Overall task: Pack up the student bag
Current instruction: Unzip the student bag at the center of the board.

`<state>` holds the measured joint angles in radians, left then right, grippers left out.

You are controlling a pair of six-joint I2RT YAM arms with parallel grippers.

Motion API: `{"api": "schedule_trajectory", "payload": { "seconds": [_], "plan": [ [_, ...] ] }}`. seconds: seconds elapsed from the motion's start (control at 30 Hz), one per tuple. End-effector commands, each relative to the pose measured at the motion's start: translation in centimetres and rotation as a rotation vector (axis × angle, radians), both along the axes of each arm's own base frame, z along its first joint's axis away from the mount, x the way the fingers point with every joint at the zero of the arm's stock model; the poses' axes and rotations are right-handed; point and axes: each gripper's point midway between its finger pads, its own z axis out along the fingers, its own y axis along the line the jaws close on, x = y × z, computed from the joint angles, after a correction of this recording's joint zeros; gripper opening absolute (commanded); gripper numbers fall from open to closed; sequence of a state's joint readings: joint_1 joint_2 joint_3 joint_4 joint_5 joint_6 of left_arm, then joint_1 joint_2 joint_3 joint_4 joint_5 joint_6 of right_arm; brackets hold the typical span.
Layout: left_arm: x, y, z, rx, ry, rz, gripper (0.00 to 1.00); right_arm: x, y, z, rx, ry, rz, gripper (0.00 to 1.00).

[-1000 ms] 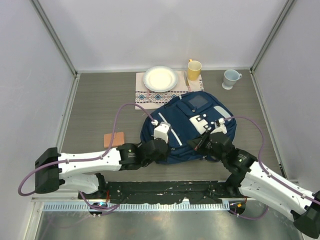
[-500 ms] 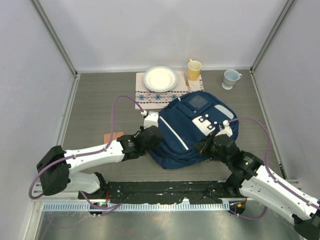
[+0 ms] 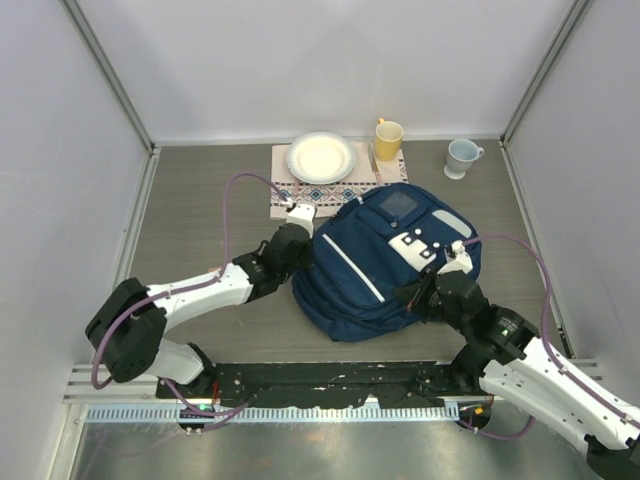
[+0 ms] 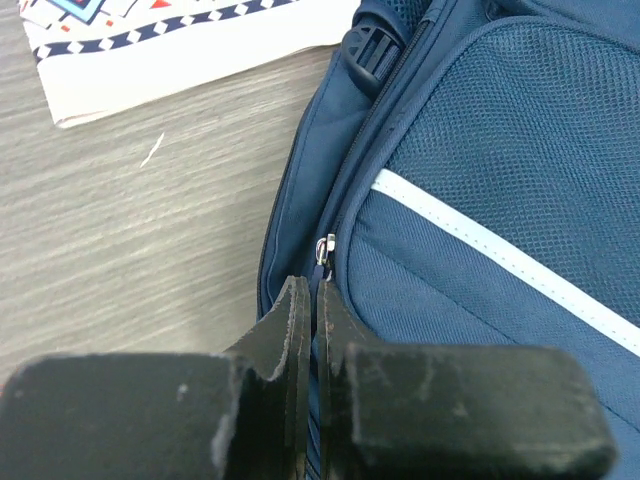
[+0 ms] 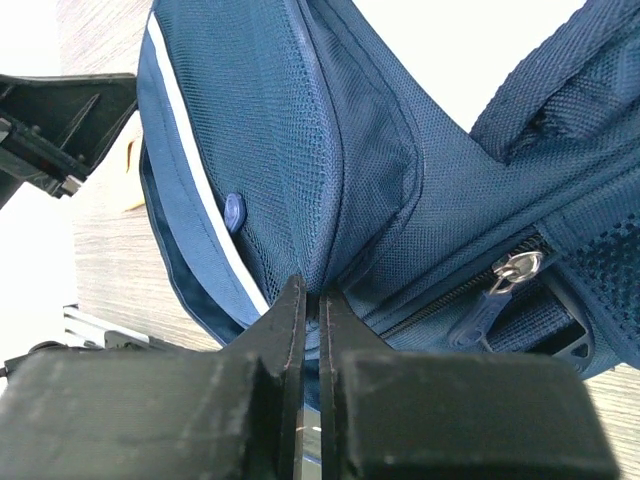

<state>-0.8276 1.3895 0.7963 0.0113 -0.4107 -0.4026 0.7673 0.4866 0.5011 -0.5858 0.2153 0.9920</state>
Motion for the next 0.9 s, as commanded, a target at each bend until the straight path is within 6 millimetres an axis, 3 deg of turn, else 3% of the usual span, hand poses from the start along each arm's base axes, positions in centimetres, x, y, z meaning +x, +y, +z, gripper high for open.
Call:
{"api": "schedule_trajectory", "payload": {
  "seconds": [0.0, 0.2, 0.3, 0.4, 0.43, 0.53, 0.57, 0.63, 0.67, 0.7, 0.77, 0.87],
  "plan": [
    [4.6, 0.9, 2.0, 0.044, -0.176, 0.002, 0.00, 0.5, -1.1, 4.4, 0.013, -0.131, -0.011, 0.01],
    [6.4, -0.6, 2.1, -0.050, -0.220, -0.077, 0.00, -0.2, -1.0, 4.2, 0.012, -0.127, 0.025, 0.01],
    [5.8, -2.0, 2.7, -0.088, -0.195, -0.143, 0.00, 0.0, -1.0, 3.5, -0.007, -0.114, 0.018, 0.01],
    [4.2, -1.7, 2.6, -0.127, -0.147, -0.158, 0.00, 0.7, -1.6, 3.3, -0.061, -0.134, -0.005, 0.01],
    [3.5, -1.5, 3.5, -0.158, -0.147, -0.158, 0.00, 1.0, -1.7, 3.5, -0.081, -0.135, -0.008, 0.01],
    [1.2, -0.8, 2.7, -0.180, -0.104, -0.180, 0.00, 1.8, -1.9, 4.0, -0.132, -0.158, -0.014, 0.01],
    [0.5, -0.4, 3.9, -0.210, -0.125, -0.178, 0.00, 2.1, -1.8, 3.8, -0.156, -0.152, -0.013, 0.01],
    [-1.0, 0.3, 3.0, -0.214, -0.091, -0.181, 0.00, 2.8, -1.9, 4.5, -0.184, -0.181, -0.016, 0.01],
    [-1.9, 0.4, 4.2, -0.235, -0.111, -0.195, 0.00, 3.1, -1.8, 4.3, -0.203, -0.179, -0.015, 0.01],
    [-2.8, 0.8, 3.3, -0.216, -0.082, -0.193, 0.00, 3.5, -1.8, 4.6, -0.219, -0.195, -0.008, 0.01],
    [-4.3, 0.7, 4.1, -0.228, -0.094, -0.213, 0.00, 4.3, -1.8, 5.1, -0.237, -0.211, -0.008, 0.01],
    [-7.0, -0.4, 3.3, -0.225, -0.059, -0.254, 0.00, 6.1, -2.0, 5.4, -0.273, -0.207, -0.003, 0.01]
  ]
}}
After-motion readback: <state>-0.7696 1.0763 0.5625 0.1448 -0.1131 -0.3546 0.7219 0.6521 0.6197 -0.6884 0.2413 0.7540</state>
